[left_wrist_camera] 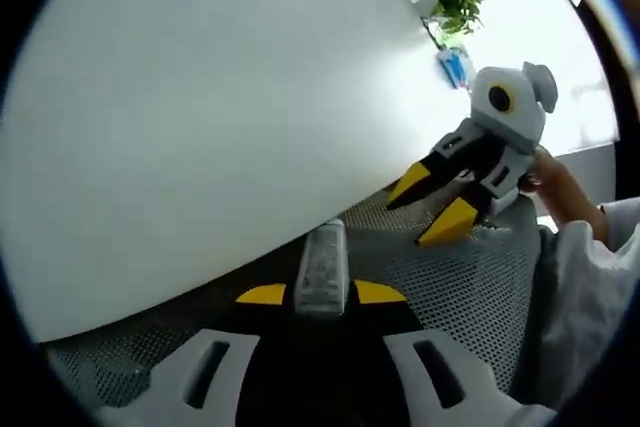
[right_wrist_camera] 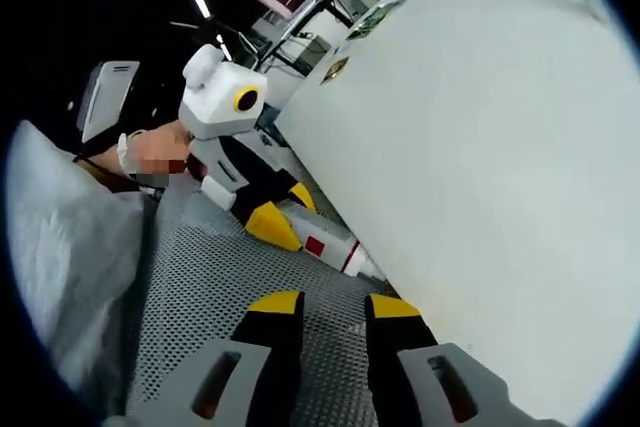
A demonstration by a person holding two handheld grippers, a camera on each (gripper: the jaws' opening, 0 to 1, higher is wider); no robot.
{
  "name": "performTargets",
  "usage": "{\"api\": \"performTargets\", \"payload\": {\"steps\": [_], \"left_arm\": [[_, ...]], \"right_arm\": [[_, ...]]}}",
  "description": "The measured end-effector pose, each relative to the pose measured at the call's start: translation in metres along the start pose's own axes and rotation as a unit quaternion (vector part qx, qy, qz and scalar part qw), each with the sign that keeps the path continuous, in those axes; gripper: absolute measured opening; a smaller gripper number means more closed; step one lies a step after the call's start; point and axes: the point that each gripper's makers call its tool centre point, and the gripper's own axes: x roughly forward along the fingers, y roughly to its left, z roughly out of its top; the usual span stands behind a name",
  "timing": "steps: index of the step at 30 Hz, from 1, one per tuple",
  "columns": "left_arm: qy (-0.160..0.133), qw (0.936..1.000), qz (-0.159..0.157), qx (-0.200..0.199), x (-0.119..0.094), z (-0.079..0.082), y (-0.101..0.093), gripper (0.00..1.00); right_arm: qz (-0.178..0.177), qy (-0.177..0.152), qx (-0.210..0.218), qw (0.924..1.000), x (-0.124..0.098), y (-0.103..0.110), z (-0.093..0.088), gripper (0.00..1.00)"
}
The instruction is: Arrange the skincare products in the storage area until every visible bottle or jar stands upright without overlapping.
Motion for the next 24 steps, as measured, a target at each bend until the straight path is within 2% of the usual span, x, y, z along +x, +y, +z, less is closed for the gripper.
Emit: {"api": "performTargets", "payload": {"steps": [8,14,16,21,24], "left_arm": [[0.0,1.0,-0.004,-0.002,-0.004,0.0,-0.003,0.19],[-0.003,0.9992,-0.03,-0.025,-0.014,0.003,-0.01,0.18],[-0.01,0.9984,-0.045,-0.034,-0.019,0.006,-0.014,0.18],[-0.021,0.9974,-0.058,-0.037,-0.027,0.009,-0.019,0.18],[-0.038,0.9957,-0.071,-0.045,-0.033,0.013,-0.022,0.18]], "right_arm": [[0.002,-0.003,0.003,1.0,0.001,0.001,0.001,0.2],[0.005,-0.022,0.017,0.9996,-0.005,-0.002,0.005,0.2],[0.012,-0.04,0.027,0.9988,-0.009,-0.001,0.011,0.21],[0.024,-0.088,0.056,0.9943,-0.02,-0.003,0.025,0.24],[0.044,-0.131,0.084,0.9868,-0.03,-0.001,0.038,0.27]]}}
